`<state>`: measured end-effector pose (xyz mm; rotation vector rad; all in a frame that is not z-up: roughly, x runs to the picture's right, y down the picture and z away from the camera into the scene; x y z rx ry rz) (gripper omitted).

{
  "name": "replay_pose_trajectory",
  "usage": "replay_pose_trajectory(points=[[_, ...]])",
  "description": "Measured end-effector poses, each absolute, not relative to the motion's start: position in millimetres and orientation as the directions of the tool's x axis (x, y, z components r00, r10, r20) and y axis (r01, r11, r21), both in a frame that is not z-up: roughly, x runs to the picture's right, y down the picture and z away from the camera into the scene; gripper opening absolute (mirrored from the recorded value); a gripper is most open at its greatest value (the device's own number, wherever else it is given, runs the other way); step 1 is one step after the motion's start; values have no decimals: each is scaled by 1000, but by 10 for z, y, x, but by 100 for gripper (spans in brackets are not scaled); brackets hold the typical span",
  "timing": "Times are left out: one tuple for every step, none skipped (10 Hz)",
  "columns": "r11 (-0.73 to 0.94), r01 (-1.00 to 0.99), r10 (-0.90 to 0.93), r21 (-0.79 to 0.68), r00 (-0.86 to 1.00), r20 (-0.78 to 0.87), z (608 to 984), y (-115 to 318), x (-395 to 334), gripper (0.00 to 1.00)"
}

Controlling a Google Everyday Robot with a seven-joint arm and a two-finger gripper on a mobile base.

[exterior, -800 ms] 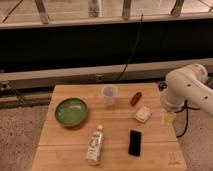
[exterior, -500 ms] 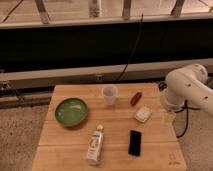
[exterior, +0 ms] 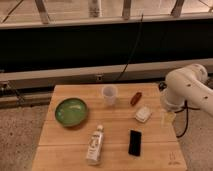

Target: Push the eraser across the table

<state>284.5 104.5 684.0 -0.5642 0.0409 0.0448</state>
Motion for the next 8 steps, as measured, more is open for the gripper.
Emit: replay_pose_trajectory(points=[[844,-54,31,-533,998,-51,6840,1045,2844,80],[844,-54,31,-534,998,-51,6840,1045,2844,80],[844,-54,31,-534,998,-51,6840,1045,2844,80],[844,-54,31,-533,998,-51,6840,1045,2844,80],[844,-54,31,-534,998,-51,6840,1046,2845,80],[844,-54,31,-534,998,-51,6840,1045,2844,80],[844,-53,31,-534,998,-51,6841,1048,2843,80],[843,-50,28,-536,998,-49,6863,1079,2829,80]])
